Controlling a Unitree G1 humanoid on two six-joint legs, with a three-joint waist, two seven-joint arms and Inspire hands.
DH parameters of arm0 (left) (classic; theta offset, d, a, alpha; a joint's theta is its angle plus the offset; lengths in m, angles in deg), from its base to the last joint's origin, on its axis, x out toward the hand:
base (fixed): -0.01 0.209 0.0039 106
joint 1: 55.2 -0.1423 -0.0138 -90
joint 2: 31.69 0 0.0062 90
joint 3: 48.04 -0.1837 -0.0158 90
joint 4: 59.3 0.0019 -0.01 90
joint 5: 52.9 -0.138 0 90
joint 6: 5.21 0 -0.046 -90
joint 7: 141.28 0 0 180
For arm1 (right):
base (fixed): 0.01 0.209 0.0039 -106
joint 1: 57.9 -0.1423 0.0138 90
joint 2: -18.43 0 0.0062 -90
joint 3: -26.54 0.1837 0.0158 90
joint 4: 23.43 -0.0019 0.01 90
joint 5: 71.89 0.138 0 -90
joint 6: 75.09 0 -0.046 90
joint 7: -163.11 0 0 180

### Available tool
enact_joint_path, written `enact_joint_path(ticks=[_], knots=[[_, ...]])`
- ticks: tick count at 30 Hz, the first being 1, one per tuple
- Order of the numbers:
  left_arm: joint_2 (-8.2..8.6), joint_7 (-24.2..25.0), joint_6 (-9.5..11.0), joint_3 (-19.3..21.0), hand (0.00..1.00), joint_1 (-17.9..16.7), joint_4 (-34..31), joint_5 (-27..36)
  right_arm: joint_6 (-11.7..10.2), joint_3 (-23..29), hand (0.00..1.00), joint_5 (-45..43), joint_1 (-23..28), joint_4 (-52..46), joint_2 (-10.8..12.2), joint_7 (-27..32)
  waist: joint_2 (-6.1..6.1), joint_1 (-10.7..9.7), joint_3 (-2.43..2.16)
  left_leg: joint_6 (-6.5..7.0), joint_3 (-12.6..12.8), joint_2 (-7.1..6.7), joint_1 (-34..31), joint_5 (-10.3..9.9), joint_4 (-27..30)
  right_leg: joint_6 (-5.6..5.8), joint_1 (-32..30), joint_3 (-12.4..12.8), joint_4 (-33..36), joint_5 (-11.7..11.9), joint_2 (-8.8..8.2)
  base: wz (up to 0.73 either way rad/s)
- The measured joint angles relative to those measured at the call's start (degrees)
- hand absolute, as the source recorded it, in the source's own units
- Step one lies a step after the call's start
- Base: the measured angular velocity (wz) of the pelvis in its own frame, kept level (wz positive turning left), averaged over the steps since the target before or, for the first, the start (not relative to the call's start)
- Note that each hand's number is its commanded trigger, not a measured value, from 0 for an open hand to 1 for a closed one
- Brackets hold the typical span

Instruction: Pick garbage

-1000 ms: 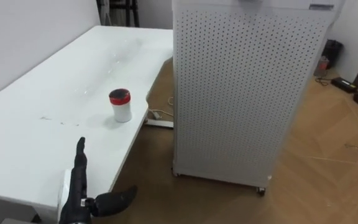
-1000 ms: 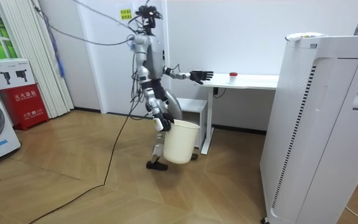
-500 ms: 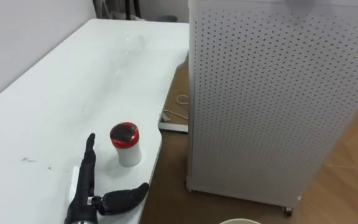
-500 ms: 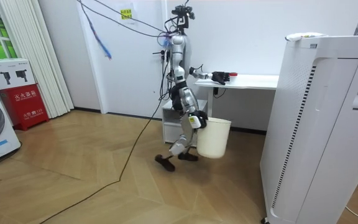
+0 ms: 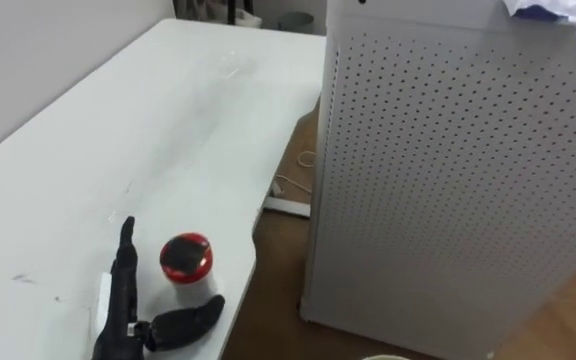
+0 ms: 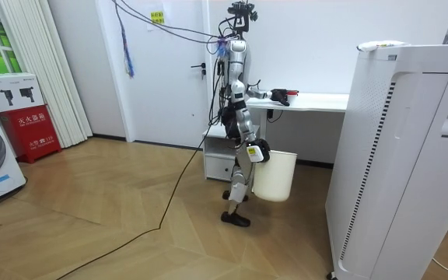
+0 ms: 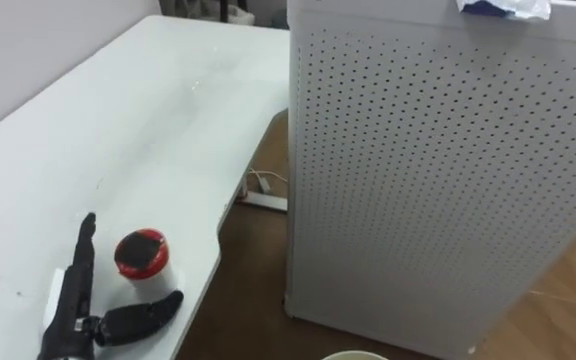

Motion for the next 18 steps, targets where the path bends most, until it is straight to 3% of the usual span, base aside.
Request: enact_joint_path(ticks=[9,16,17,18], knots=[[-0.02,-1.14,0.02,0.18,0.0,0.09,0.37,1.45,0.05,-1.32,1.0,-5.35,-0.39,-0.22,-0.18,-1.46,-0.44,-0.44,-0.06,-0.36,-0.17,0.2,2.2,0.32,-2.0,-0.23,2.15,-0.62,-2.45,0.54,0.57,0.0],[-0.02,-2.79,0.57,0.04,0.0,0.33,1.02,2.68,-0.02,-1.94,1.0,-5.36,-0.35,-0.31,-0.15,-2.14,-1.54,-1.51,-0.22,-0.54,0.0,0.42,2.88,0.78,-3.13,-0.38,2.88,-0.34,-3.43,1.09,0.88,-0.01],[-0.02,-2.83,0.66,0.02,0.17,0.35,1.01,3.08,-0.02,-2.11,1.0,-5.32,-0.35,-0.31,-0.16,-2.1,-1.57,-1.49,-0.23,-0.55,0.08,0.45,2.91,0.79,-3.18,-0.39,2.87,-0.2,-3.48,1.13,0.95,-0.07],[-0.03,-2.88,0.78,-0.02,0.67,0.36,1.0,3.66,-0.02,-2.44,1.0,-5.15,-0.35,-0.32,-0.16,-2.05,-1.64,-1.49,-0.25,-0.66,0.18,0.53,3.05,0.86,-3.44,-0.44,2.89,0.04,-3.7,1.26,1.1,-0.08]])
